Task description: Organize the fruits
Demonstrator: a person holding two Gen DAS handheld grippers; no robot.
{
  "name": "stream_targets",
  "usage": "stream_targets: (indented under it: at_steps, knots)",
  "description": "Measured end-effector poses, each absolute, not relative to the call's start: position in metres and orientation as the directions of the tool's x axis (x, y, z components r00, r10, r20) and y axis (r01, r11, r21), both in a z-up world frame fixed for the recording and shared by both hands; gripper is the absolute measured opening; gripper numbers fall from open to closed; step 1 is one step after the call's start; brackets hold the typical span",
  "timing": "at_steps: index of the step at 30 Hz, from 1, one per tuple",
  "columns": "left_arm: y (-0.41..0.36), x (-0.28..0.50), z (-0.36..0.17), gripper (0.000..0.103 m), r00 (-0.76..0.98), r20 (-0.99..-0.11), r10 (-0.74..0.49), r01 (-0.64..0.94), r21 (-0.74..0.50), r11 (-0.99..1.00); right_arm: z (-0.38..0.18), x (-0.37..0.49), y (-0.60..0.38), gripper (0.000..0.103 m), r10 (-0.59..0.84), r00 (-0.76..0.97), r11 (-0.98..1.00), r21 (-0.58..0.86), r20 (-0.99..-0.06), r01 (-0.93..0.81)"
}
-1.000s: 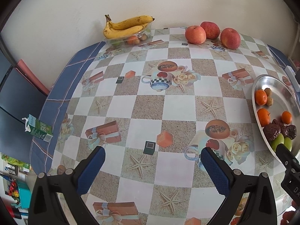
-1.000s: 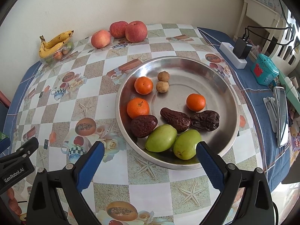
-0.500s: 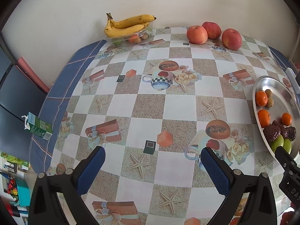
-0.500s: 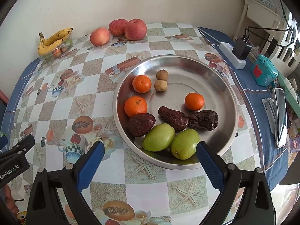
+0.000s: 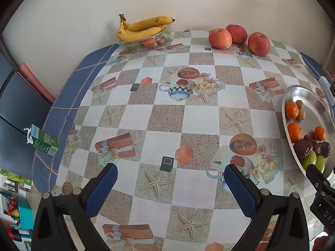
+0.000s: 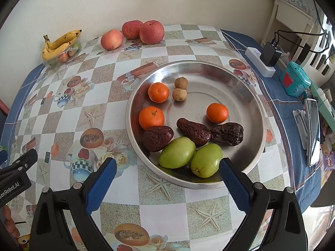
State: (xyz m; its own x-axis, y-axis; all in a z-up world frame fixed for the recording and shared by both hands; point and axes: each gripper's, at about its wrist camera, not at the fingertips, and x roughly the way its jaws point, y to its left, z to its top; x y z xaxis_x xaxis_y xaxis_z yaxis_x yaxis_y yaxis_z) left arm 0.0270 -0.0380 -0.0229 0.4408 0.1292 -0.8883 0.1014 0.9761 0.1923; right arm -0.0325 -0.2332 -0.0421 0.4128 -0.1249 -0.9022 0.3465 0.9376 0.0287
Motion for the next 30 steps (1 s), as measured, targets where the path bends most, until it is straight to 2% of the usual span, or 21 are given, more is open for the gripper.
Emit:
stream_targets:
  at_steps: [30]
  knots:
    - [-0.0369,0.0271,-0.0226,0.103,0.44,-0.889,0.128,0.097,0.189,0.977,-0.0428,-0.0324,-0.2335,0.098,-0.124,0.41,0.937,0.028,-0.903,0.347]
